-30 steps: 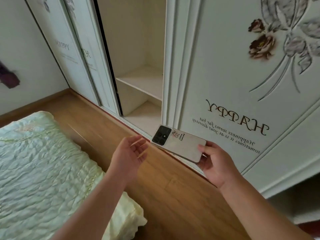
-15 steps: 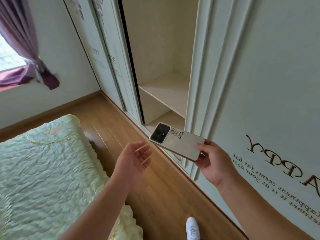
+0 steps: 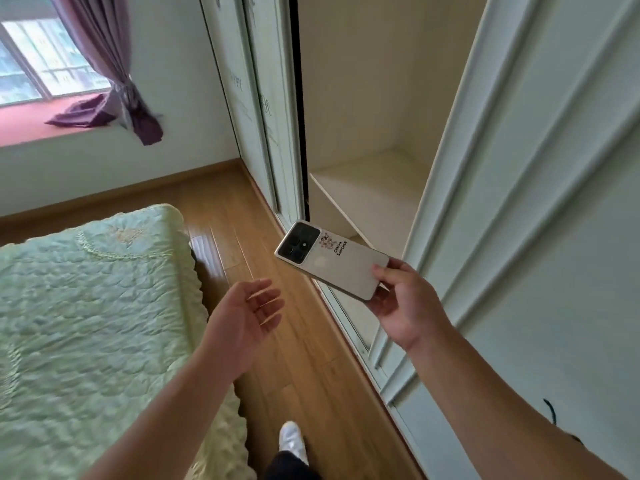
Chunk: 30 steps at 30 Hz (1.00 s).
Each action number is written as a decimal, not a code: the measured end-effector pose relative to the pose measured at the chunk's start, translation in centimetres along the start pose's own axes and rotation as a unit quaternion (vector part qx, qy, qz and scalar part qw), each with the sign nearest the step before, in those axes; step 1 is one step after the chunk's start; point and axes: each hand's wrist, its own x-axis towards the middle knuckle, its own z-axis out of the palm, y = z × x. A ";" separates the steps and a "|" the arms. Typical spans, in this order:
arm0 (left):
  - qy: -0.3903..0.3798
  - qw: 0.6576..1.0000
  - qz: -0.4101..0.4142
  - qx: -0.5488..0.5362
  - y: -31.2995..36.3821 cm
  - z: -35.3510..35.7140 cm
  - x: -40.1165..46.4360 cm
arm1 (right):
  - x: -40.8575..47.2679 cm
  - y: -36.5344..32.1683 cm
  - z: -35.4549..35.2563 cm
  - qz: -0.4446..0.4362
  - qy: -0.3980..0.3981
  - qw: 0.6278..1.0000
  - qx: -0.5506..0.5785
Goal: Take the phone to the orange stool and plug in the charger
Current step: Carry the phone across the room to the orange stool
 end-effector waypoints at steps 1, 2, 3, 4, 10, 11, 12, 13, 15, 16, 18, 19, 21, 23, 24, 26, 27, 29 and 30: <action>0.005 1.000 -0.001 -0.007 0.4 -0.3 0.9 | 1.4 0.1 0.9 0.005 -0.004 1.000 -0.003; 0.009 1.000 -0.003 -0.017 0.9 -0.7 2.0 | 2.8 0.3 1.9 0.012 -0.008 1.000 -0.009; 0.008 0.999 -0.005 -0.030 1.5 -1.2 3.1 | 4.3 0.6 3.0 0.018 -0.011 1.000 -0.017; 0.005 0.999 -0.006 -0.043 2.2 -1.5 4.3 | 5.8 0.8 4.2 0.022 -0.013 0.999 -0.026; 0.002 0.997 -0.005 -0.076 8.5 -3.9 14.2 | 16.4 2.4 12.5 0.038 -0.025 0.998 -0.043; 0.007 0.997 -0.004 -0.078 9.9 -4.4 16.0 | 18.3 2.6 14.2 0.040 -0.030 0.998 -0.044; 0.013 0.997 -0.004 -0.080 11.6 -5.1 17.6 | 20.2 2.9 16.0 0.042 -0.034 0.997 -0.047; 0.018 0.997 -0.003 -0.080 13.3 -5.7 19.2 | 22.1 3.2 17.9 0.043 -0.037 0.997 -0.050; 0.032 0.996 -0.002 -0.082 16.8 -7.0 21.9 | 25.3 3.7 21.4 0.041 -0.040 0.997 -0.058; 0.036 0.996 -0.001 -0.087 18.5 -7.6 23.1 | 26.8 4.1 23.1 0.042 -0.042 0.996 -0.061; 0.043 0.994 0.006 -0.098 21.9 -8.7 25.5 | 29.6 4.6 26.1 0.045 -0.048 0.996 -0.064; 0.048 0.993 0.009 -0.104 23.3 -9.2 26.6 | 30.8 4.9 27.5 0.045 -0.050 0.996 -0.066; 0.055 0.991 0.018 -0.117 25.6 -10.2 28.6 | 33.1 5.3 29.8 0.047 -0.052 0.995 -0.071; 0.062 0.990 0.021 -0.128 27.5 -11.5 30.7 | 35.5 5.9 32.0 0.059 -0.054 0.995 -0.060; 0.068 0.989 0.021 -0.129 28.4 -12.2 31.8 | 36.7 6.1 33.0 0.066 -0.059 0.995 -0.052; 0.083 0.989 0.024 -0.123 30.3 -13.2 34.2 | 39.1 6.5 35.0 0.077 -0.072 0.993 -0.044; 0.093 0.988 0.028 -0.119 31.2 -13.6 35.5 | 40.3 6.6 35.9 0.080 -0.077 0.993 -0.044; 0.104 0.987 0.040 -0.112 33.3 -14.3 38.4 | 43.1 6.8 37.7 0.085 -0.085 0.992 -0.042; 0.108 0.987 0.049 -0.107 34.2 -14.6 39.8 | 44.6 6.8 38.7 0.088 -0.087 0.991 -0.041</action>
